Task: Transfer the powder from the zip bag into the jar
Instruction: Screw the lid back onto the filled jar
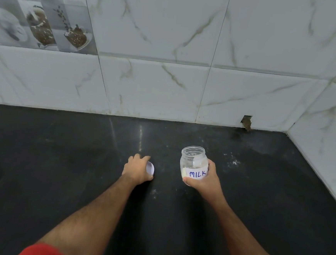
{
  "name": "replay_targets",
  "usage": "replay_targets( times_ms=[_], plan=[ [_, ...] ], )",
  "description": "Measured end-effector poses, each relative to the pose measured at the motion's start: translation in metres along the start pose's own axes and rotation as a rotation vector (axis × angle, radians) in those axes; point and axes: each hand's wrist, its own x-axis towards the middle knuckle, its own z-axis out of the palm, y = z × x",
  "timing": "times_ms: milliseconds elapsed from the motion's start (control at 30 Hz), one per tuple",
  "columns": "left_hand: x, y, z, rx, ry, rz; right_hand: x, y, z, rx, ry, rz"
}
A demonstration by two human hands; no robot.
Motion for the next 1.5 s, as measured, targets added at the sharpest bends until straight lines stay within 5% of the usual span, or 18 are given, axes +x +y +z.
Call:
replay_targets(
  times_ms=[100, 267, 433, 900, 1500],
  plan=[
    [0.005, 0.021, -0.010, -0.322, 0.086, -0.068, -0.001, -0.001, -0.003, 0.012, -0.017, -0.012],
    [0.010, 0.073, -0.039, -1.178, 0.133, -0.130, -0.002, -0.003, -0.008, 0.108, -0.106, -0.021],
    [0.009, 0.109, -0.055, -1.472, -0.008, -0.069, -0.003, -0.011, -0.006, 0.178, -0.116, -0.022],
    [-0.009, 0.114, -0.067, -1.123, -0.142, 0.250, 0.002, -0.020, -0.010, 0.030, -0.097, -0.049],
    [-0.016, 0.119, -0.080, -1.041, -0.141, 0.311, 0.001, -0.038, -0.005, -0.083, 0.046, -0.167]
  ],
)
